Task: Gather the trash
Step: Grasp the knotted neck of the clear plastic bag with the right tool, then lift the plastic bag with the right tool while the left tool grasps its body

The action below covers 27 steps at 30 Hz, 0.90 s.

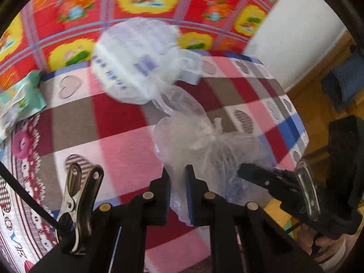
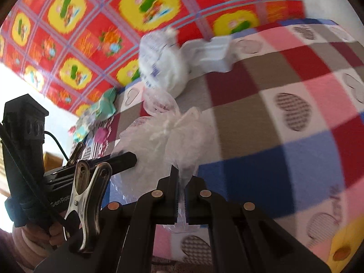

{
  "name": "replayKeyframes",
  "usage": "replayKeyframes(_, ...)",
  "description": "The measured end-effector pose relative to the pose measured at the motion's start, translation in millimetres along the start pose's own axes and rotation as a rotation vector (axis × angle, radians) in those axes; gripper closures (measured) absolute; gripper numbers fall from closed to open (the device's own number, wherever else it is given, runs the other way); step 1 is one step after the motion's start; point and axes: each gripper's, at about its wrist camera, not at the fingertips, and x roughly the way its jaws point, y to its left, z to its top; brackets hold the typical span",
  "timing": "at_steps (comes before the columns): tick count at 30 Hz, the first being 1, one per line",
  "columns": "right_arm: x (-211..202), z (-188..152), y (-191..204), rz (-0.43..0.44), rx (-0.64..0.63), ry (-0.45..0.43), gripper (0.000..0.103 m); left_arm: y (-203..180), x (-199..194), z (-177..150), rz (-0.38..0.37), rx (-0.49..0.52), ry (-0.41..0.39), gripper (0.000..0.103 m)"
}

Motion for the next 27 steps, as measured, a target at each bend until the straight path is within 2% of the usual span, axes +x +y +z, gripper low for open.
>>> replayKeyframes(12, -74, -11, -51, -0.036, 0.062, -0.111, 0.099, -83, 2, 3, -0.04, 0.081, -0.019, 0.094)
replayKeyframes(20, -87, -16, -83, -0.081, 0.083, -0.115, 0.099, -88, 19, -5, 0.006, 0.061, 0.025, 0.093)
replayKeyframes(22, -85, -17, -87, -0.094, 0.082, -0.107, 0.099, -84, 24, -5, 0.015, 0.037, 0.037, 0.088)
replayKeyframes(24, -83, -17, -90, -0.109, 0.086, -0.101, 0.099, -78, 29, -5, 0.012, 0.013, 0.054, 0.075)
replayKeyframes(26, -81, -18, -93, -0.115, 0.094, -0.091, 0.094, -73, 34, -5, -0.005, -0.013, 0.066, 0.071)
replayKeyframes(27, -79, -18, -94, -0.123, 0.098, -0.085, 0.088, -71, 37, -5, -0.015, -0.021, 0.072, 0.069)
